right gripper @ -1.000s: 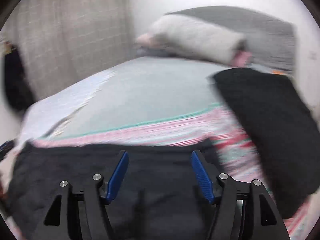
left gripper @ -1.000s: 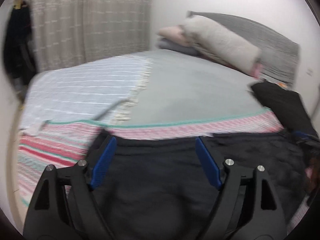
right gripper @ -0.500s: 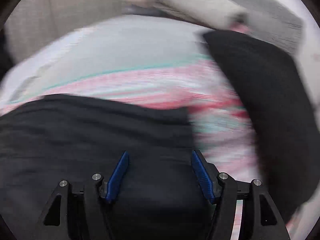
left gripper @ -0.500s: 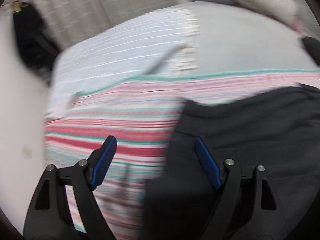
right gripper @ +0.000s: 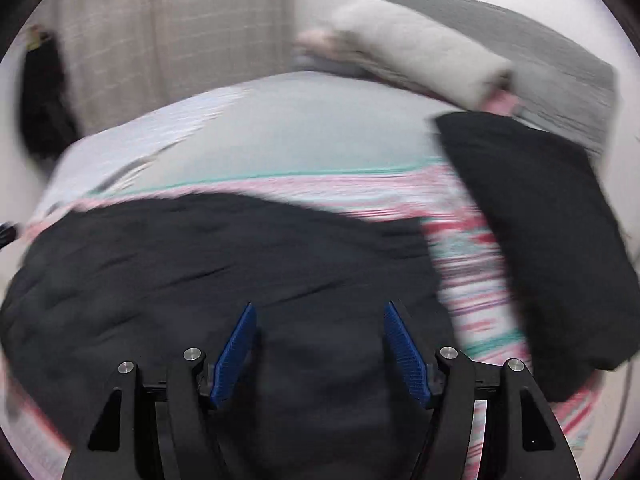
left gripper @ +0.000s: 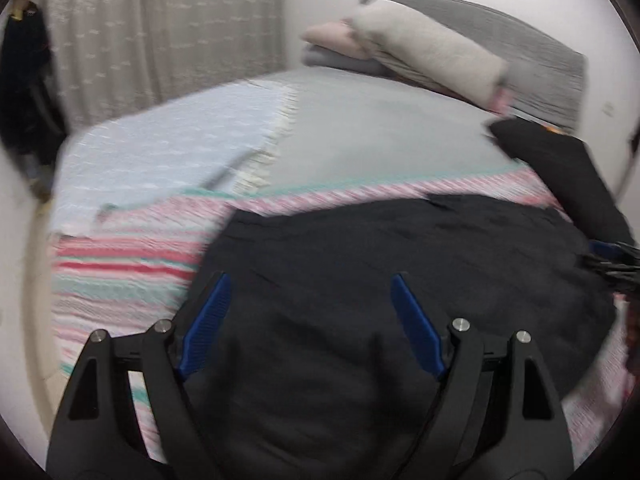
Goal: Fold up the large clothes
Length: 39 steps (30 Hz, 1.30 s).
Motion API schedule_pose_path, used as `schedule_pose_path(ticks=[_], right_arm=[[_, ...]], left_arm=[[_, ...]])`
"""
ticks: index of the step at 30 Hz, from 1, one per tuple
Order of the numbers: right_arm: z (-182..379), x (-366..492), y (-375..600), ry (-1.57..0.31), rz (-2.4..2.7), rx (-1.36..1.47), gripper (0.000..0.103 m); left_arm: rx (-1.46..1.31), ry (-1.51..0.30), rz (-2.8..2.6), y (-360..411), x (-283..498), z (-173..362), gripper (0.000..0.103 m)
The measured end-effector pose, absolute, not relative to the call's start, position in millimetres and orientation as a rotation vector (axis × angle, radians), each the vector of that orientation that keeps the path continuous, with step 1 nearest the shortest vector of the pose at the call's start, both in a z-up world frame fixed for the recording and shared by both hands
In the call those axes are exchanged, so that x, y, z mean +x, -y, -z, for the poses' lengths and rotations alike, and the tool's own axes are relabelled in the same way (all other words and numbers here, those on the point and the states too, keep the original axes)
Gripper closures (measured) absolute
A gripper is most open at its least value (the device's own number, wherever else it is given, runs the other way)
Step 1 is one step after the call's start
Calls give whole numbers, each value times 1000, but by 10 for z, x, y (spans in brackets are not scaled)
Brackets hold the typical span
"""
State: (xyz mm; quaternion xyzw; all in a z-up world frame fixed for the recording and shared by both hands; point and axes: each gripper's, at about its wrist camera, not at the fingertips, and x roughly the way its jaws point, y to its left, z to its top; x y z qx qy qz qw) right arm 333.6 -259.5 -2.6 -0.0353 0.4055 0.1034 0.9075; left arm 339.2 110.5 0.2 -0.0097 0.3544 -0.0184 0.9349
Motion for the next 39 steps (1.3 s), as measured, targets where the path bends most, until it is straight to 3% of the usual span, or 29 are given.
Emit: schedule_pose_path(ticks=[4,8,14,17,26,29,30,31,32,33,36,39], right_arm=[[292,3210,2381,-881,-264,-125,35],[503,3146,2804,-904,-150,-75,33],[455,2840,3631,-960,-13,154,31],[508,2604,3926,-961,-69,295,19],[1033,2418,4226,-1008,-198,702,18],[1048,2469,4184,-957,-236,759,19],[1038,2455,4174,-942,-243,779,25],[1048,2463,4162,-924,-258,801,52],[1076,2518,4140,-919,-275,820,67],[1077,2578,4101,-930,-277,828,78],[882,2507,4085,-894,-260,784,89],[443,2257,3991,-847,-251,680,90]], left_arm=[[-60,-864,87,-1016,3248,424,20],[-118,-872,2,-1410,2962,580,21],[-149,-875,-105,-1908,2464,430,21],[-281,-882,-57,-2184,2303,472,21],[-621,-941,140,-2238,2268,978,21],[-656,-912,152,-2184,2271,1012,33],[-678,-907,151,-2156,2256,1016,45],[-698,-900,151,-2150,2257,1026,53],[-728,-878,161,-2148,2263,1024,69],[-749,-861,168,-2141,2274,1022,78],[-723,-821,135,-2072,2204,862,85],[-692,-803,131,-2070,2122,710,86]])
